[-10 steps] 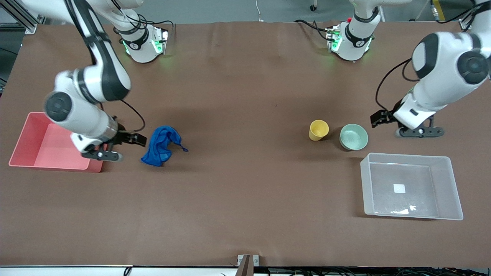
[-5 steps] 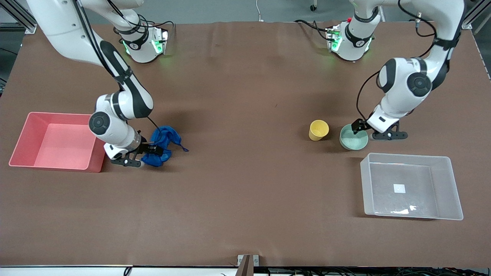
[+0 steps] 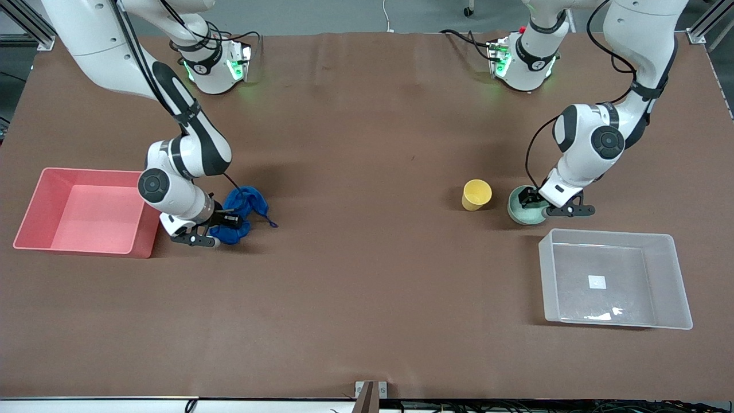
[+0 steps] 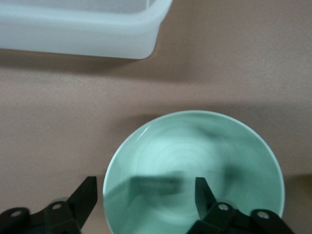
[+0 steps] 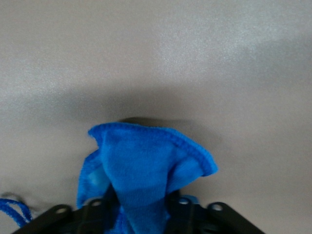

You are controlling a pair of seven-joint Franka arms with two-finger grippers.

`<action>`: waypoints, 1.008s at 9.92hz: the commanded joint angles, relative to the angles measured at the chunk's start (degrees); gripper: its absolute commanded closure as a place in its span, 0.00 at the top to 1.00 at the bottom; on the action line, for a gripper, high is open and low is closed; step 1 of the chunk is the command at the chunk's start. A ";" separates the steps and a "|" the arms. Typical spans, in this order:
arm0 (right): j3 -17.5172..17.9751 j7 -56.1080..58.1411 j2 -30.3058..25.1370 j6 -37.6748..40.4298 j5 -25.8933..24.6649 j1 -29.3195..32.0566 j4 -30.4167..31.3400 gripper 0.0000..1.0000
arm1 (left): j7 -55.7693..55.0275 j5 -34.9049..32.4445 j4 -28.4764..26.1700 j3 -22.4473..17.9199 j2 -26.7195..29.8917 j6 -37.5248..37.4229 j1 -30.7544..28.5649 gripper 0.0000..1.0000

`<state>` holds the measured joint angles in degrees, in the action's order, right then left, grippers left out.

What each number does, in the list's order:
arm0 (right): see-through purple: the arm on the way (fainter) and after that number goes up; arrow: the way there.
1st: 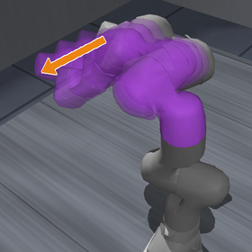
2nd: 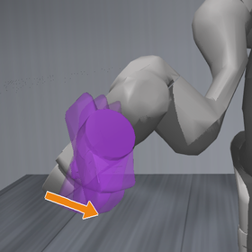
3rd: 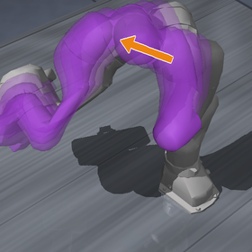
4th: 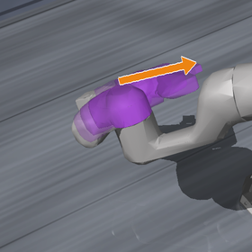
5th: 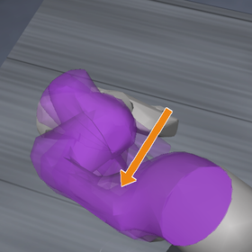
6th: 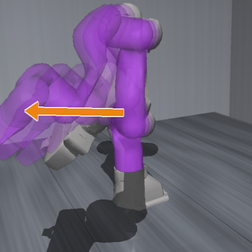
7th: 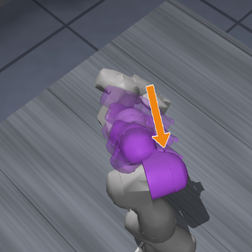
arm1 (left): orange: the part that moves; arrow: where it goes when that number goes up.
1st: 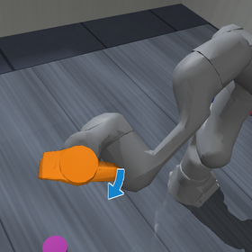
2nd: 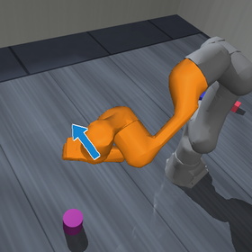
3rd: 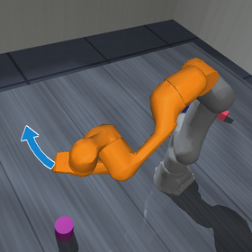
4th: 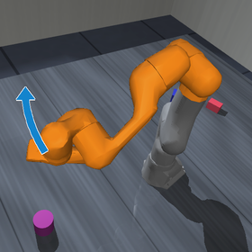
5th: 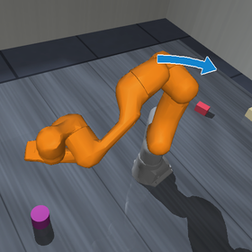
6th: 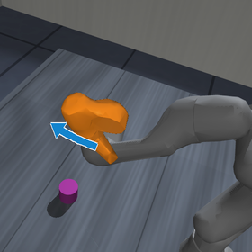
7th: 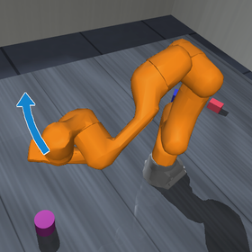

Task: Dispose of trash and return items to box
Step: 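Lift the cloth into the pink bin while the left gripper lifts the bowl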

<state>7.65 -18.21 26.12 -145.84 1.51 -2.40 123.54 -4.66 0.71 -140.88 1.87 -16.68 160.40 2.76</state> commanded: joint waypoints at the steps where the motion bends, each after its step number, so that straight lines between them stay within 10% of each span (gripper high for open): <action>1: 0.35 -4.62 -0.89 6.06 -0.19 0.38 -2.58 0.01 | 0.79 -1.06 0.08 -0.28 -2.39 2.02 -0.38 0.01; 6: -0.96 -1.85 -5.19 39.88 -0.36 4.76 -24.10 0.01 | 0.97 -1.15 -4.38 -0.20 8.64 0.61 -0.91 0.00; 10: -18.41 24.64 -6.96 46.36 -2.64 5.21 -29.59 0.02 | 2.37 -1.06 1.89 -1.24 20.55 -21.68 -0.82 0.00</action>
<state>-6.21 -1.20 18.56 -99.46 -0.05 2.86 94.11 -4.13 0.70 -141.36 1.57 3.12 143.17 2.43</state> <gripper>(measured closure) 0.841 0.965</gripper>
